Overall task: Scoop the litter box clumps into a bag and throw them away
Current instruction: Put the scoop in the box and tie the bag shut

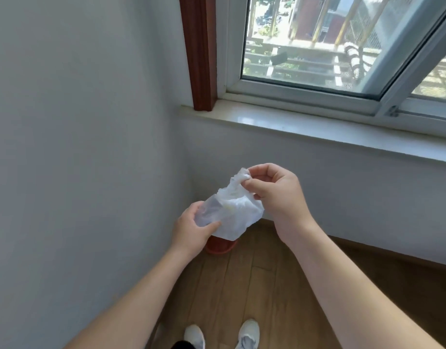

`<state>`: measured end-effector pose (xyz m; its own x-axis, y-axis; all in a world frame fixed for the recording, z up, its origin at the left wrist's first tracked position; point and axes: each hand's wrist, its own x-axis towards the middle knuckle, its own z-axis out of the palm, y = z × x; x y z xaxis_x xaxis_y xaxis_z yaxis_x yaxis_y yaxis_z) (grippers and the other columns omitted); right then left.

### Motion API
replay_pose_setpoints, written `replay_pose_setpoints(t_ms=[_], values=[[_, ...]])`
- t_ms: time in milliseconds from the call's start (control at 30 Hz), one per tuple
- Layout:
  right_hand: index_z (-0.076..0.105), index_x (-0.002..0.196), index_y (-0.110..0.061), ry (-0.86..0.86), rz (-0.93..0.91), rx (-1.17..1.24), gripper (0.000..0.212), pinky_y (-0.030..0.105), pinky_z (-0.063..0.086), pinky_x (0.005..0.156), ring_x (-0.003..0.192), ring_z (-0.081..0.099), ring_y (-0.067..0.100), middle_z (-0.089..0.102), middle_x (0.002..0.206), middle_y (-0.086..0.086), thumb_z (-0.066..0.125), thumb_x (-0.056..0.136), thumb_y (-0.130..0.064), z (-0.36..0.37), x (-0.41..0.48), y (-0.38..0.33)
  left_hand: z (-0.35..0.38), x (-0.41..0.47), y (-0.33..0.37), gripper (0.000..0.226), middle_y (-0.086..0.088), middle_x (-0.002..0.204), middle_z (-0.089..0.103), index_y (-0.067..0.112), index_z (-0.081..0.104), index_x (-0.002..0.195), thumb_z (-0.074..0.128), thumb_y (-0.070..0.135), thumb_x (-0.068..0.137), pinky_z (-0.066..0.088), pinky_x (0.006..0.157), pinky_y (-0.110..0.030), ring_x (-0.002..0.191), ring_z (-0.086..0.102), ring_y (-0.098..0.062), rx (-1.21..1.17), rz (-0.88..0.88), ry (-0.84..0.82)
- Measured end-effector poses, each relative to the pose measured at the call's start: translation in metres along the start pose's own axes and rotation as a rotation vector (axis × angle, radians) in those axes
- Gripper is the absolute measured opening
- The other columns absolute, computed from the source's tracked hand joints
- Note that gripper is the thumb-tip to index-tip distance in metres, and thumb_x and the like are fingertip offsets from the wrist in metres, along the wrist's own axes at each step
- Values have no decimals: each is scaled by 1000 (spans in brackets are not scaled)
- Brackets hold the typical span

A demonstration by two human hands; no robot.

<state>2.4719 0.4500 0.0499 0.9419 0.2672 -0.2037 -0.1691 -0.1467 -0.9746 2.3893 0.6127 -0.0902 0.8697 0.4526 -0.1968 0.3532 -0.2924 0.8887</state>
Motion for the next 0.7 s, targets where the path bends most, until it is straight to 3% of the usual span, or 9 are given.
replay_pose_setpoints(t_ms=[133, 300, 467, 567, 700], values=[[73, 88, -17, -4, 57, -34, 11, 29, 54, 73, 87, 71, 17, 75, 88, 1, 74, 83, -7, 17, 51, 23, 7, 47, -22, 36, 23, 101, 63, 54, 52, 96, 78, 39, 76, 52, 75, -19, 95, 59, 5, 20, -41, -37], [73, 88, -17, 8, 124, -51, 11, 20, 50, 65, 79, 68, 6, 73, 86, -1, 73, 83, -7, 35, 100, 76, 27, 99, -70, 36, 25, 101, 59, 47, 50, 107, 74, 39, 82, 41, 67, -9, 94, 56, 7, 25, -80, -116], [73, 87, -18, -9, 168, -67, 13, 14, 49, 59, 69, 64, -2, 72, 79, -7, 72, 84, -6, 46, 143, 149, 65, 142, -142, 36, 20, 103, 62, 44, 54, 109, 74, 48, 79, 51, 72, -15, 95, 62, 0, 4, -186, -132], [72, 87, -20, -52, 198, -98, 11, 13, 50, 61, 74, 65, -2, 71, 79, -9, 73, 85, -10, 54, 170, 198, 91, 170, -185, 29, 15, 101, 67, 44, 58, 106, 72, 48, 80, 58, 81, -30, 92, 65, -3, 6, -219, -130], [72, 89, -21, -85, 268, -87, 10, 12, 49, 60, 72, 64, -4, 71, 77, -12, 73, 84, -12, 66, 203, 262, 118, 198, -239, 25, 16, 99, 69, 43, 61, 99, 75, 43, 79, 56, 81, -29, 90, 65, 0, -12, -232, -115]])
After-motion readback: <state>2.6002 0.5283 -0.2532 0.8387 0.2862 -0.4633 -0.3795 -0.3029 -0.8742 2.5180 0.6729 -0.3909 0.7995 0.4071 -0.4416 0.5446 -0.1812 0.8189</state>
